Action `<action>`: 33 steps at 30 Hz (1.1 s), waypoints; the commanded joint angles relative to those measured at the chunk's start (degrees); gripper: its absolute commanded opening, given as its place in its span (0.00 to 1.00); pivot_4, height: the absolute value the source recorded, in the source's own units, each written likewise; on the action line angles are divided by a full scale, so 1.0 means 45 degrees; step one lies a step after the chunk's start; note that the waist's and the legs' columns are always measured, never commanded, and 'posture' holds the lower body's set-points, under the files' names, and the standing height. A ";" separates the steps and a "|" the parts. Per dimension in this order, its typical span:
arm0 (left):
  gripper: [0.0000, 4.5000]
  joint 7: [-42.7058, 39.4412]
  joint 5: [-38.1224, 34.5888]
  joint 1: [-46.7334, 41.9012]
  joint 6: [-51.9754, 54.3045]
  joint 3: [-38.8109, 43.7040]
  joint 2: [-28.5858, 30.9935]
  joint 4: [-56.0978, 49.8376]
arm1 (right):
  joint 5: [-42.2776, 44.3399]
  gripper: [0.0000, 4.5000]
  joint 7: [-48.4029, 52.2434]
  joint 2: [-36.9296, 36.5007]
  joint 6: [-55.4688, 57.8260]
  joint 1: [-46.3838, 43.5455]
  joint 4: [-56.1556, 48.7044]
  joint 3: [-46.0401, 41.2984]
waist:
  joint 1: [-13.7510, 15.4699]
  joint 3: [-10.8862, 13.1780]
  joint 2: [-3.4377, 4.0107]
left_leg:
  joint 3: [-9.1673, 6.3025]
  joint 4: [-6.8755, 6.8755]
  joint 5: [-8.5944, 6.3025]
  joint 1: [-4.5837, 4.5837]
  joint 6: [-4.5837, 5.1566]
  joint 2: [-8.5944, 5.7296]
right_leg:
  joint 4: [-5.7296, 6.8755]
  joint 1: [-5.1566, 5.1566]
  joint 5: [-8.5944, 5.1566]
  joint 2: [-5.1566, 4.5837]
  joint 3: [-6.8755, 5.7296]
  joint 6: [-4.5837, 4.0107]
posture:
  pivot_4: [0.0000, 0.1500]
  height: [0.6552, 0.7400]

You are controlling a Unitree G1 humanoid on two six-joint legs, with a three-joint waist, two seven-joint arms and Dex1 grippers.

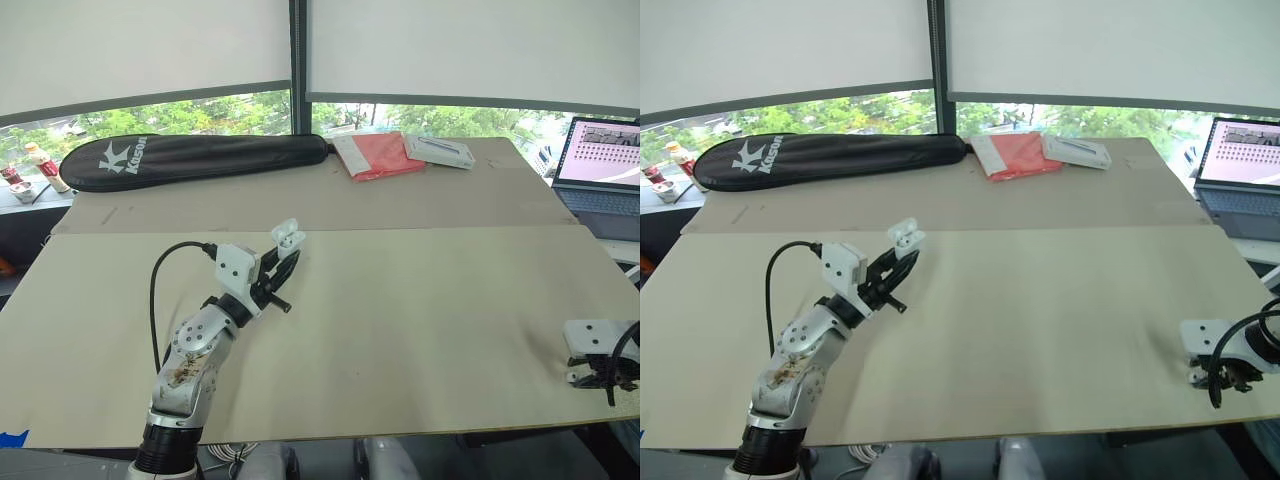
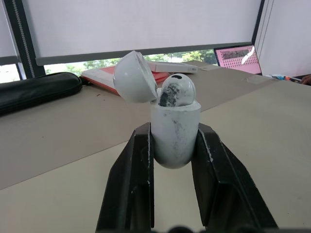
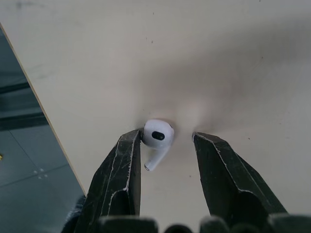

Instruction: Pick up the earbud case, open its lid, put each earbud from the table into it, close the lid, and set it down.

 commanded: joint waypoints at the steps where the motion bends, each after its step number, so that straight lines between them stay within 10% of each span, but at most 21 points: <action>1: 0.12 0.0008 -0.0179 -0.0116 -0.0071 0.0125 0.0045 -0.0439 | 0.0374 0.43 0.0092 -0.0025 0.0770 0.0124 -0.0317 -0.0292 | 0.0015 0.0000 0.0000 | -0.0001 -0.0001 0.0000 0.0000 0.0000 0.0000 | 0.0000 0.0001 0.0000 0.0000 -0.0002 0.0000 | 1.00 1.00; 11: 0.12 -0.0021 -0.0147 -0.0171 -0.0125 0.0139 0.0069 -0.0320 | 0.0425 0.43 -0.0030 0.0099 0.1176 0.0106 -0.0395 -0.0343 | 0.0027 0.0000 0.0000 | 0.0002 -0.0005 0.0000 -0.0001 0.0000 0.0000 | -0.0005 -0.0002 -0.0001 0.0000 -0.0005 -0.0001 | 1.00 1.00; 16: 0.12 -0.0066 -0.0124 -0.0242 -0.0165 0.0096 0.0055 -0.0260 | 0.0764 0.07 0.0041 0.0315 0.1295 0.0030 -0.0837 -0.0436 | -0.0062 0.0003 -0.0005 | 0.0012 -0.0002 0.0000 0.0000 0.0000 0.0006 | -0.0016 0.0003 0.0001 0.0000 -0.0003 -0.0001 | 1.00 1.00; 24: 0.12 -0.0406 -0.0144 -0.0730 -0.0379 -0.0064 -0.0054 0.0252 | 0.3618 0.07 0.0475 0.1030 0.6340 0.0071 -0.5252 -0.1646 | -0.0040 0.0005 0.0018 | 0.0011 -0.0033 0.0013 -0.0003 -0.0022 0.0014 | 0.0006 -0.0027 0.0002 0.0007 -0.0005 0.0000 | 1.00 1.00; 28: 0.12 -0.1174 -0.0437 -0.1347 -0.0357 -0.0332 -0.0109 0.0883 | 0.7822 0.07 -0.3812 0.4771 1.3866 -0.3164 -0.9050 -0.3659 | -0.0216 0.0013 0.0009 | 0.0013 -0.0043 0.0020 -0.0026 -0.0037 0.0034 | 0.0015 -0.0071 0.0031 0.0012 0.0005 -0.0010 | 1.00 1.00; 33: 0.12 -0.2050 -0.1110 -0.2511 0.0016 -0.0565 -0.0447 0.1948 | 0.9048 0.07 -0.9616 1.0083 1.5414 -0.4690 -1.2088 -0.4941 | 0.0134 0.0001 0.0021 | -0.0068 -0.0051 0.0088 -0.0197 -0.0134 0.0044 | 0.0033 -0.0219 0.0148 0.0044 -0.0086 -0.0108 | 1.00 1.00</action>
